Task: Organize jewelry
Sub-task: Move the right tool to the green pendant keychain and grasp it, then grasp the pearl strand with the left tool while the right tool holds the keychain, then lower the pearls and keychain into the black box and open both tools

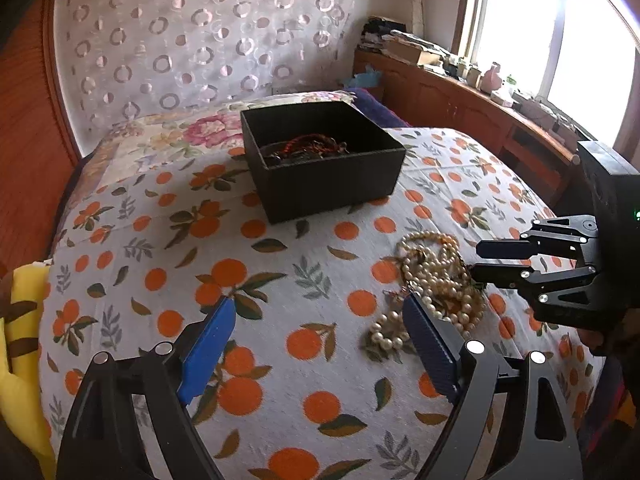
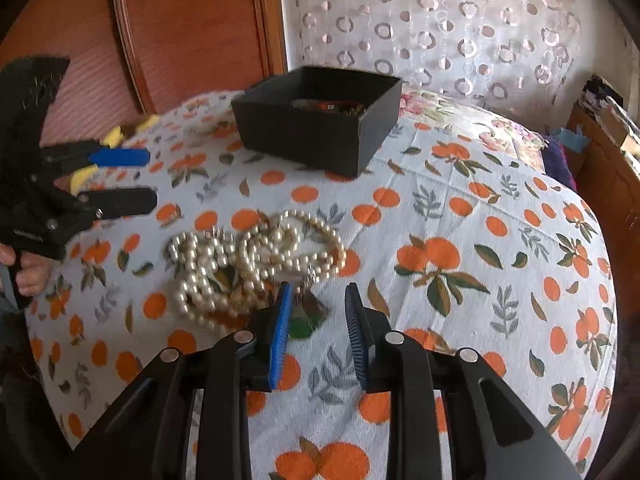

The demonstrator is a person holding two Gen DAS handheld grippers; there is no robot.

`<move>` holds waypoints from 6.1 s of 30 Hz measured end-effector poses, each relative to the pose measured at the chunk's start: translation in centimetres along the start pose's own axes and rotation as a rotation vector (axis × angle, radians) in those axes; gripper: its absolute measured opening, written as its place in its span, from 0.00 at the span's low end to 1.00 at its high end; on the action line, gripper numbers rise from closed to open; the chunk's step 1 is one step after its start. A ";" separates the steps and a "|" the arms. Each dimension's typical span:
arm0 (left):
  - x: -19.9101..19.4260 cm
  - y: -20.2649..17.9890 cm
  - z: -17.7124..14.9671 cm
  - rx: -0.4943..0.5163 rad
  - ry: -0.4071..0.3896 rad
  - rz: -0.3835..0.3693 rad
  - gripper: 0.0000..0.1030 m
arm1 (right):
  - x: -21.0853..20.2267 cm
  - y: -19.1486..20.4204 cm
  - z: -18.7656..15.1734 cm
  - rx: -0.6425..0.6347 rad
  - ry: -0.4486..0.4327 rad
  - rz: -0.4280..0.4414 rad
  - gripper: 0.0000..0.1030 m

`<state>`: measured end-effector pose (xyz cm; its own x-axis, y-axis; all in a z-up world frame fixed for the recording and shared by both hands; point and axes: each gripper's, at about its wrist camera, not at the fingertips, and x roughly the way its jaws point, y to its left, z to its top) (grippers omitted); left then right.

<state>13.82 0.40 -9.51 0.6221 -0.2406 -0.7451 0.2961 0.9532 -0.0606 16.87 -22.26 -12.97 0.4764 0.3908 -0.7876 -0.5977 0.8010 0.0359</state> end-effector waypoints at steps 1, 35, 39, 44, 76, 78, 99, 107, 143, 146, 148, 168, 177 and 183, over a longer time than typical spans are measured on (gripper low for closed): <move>0.0 -0.1 -0.1 0.002 0.003 -0.002 0.80 | -0.1 -0.2 -0.2 0.003 0.006 -0.002 0.28; 1.7 -2.5 -1.3 0.041 0.064 -0.033 0.80 | -3.6 -3.9 -1.1 0.010 -0.048 -0.101 0.00; 1.8 -2.5 -1.3 0.041 0.062 -0.037 0.80 | -4.1 -4.3 -1.3 0.037 -0.071 -0.071 0.01; 1.9 -2.6 -1.2 0.035 0.060 -0.034 0.80 | -3.5 -4.5 -1.4 0.015 -0.038 0.010 0.07; 2.3 -1.7 -0.6 0.018 0.069 -0.091 0.46 | -2.2 -4.4 -2.2 -0.102 0.097 0.001 0.13; 2.3 -1.6 -0.5 0.024 0.074 -0.077 0.33 | -2.1 -4.5 -2.1 -0.097 0.095 0.006 0.13; 3.2 -4.9 -0.5 0.206 0.141 -0.106 0.07 | -2.1 -4.5 -2.2 -0.088 0.079 0.018 0.13; 0.7 -4.9 0.2 0.149 0.071 -0.140 0.06 | -2.1 -4.3 -2.1 -0.087 0.076 0.002 0.13; -12.6 -5.9 19.5 0.180 -0.338 -0.051 0.06 | -14.0 -3.6 9.0 -0.085 -0.328 -0.064 0.12; -11.4 -5.2 20.7 0.176 -0.321 -0.023 0.06 | -14.1 -3.5 10.0 -0.092 -0.343 -0.065 0.12; -10.2 -4.7 21.3 0.168 -0.303 -0.013 0.06 | -14.0 -3.4 10.7 -0.097 -0.351 -0.062 0.12; -0.2 0.8 18.2 0.073 -0.126 -0.005 0.25 | -7.3 -2.7 15.5 -0.114 -0.309 -0.025 0.13; 0.4 5.8 13.7 -0.020 -0.123 0.085 0.46 | -1.3 -2.0 18.0 -0.083 -0.239 0.074 0.13; -0.2 7.0 10.6 -0.039 -0.130 0.107 0.63 | 1.9 -1.0 18.3 -0.079 -0.182 0.098 0.13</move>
<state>23.39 5.18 -2.74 0.7379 -0.1564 -0.6565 0.1963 0.9805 -0.0129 30.18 -14.05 -3.22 0.5174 0.5464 -0.6586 -0.6925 0.7195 0.0529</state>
